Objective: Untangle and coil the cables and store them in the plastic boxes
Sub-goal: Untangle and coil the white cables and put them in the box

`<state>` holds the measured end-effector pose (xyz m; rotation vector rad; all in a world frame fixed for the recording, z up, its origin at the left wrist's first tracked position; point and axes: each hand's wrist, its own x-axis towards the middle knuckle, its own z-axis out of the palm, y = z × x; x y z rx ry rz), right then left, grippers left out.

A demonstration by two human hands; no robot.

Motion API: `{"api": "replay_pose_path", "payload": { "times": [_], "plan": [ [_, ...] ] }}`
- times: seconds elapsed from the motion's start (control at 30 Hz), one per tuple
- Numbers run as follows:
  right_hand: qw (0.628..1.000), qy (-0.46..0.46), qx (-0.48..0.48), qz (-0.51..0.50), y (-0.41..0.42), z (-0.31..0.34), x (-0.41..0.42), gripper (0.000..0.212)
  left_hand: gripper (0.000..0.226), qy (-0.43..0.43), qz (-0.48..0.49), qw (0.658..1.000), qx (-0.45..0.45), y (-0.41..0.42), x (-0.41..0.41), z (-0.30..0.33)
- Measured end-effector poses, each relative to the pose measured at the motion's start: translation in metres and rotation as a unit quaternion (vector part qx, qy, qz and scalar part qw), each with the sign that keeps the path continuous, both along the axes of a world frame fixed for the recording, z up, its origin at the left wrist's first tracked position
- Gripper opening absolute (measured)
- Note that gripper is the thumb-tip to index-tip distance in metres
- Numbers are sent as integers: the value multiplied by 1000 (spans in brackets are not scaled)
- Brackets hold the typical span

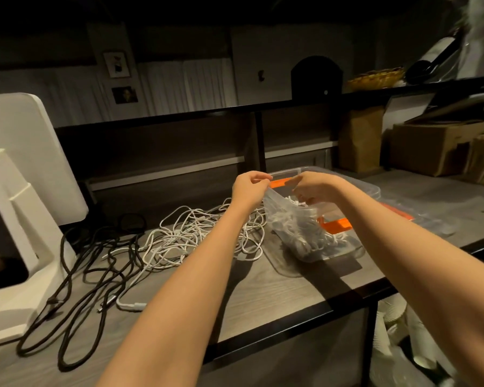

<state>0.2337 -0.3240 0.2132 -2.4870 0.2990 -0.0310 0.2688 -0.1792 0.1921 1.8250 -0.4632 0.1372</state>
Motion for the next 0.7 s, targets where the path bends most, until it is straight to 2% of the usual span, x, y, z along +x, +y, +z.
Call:
{"api": "replay_pose_path", "payload": {
  "times": [0.07,0.17,0.3,0.57,0.7],
  "plan": [
    [999,-48,-22,-10,5,2,-2,37,20,1,-2,1000,-1,3,0,1],
    [991,-132,28,-17,10,2,0,24,17,19,-15,1000,-13,9,-3,7],
    [982,-180,52,-3,26,8,-2,19,15,44,-27,999,15,23,-13,15],
    [985,-156,55,36,73,14,-9,18,21,59,7,995,83,62,-27,22],
    [994,-100,24,41,89,8,-7,25,24,97,21,990,101,78,-33,16]
  ]
}}
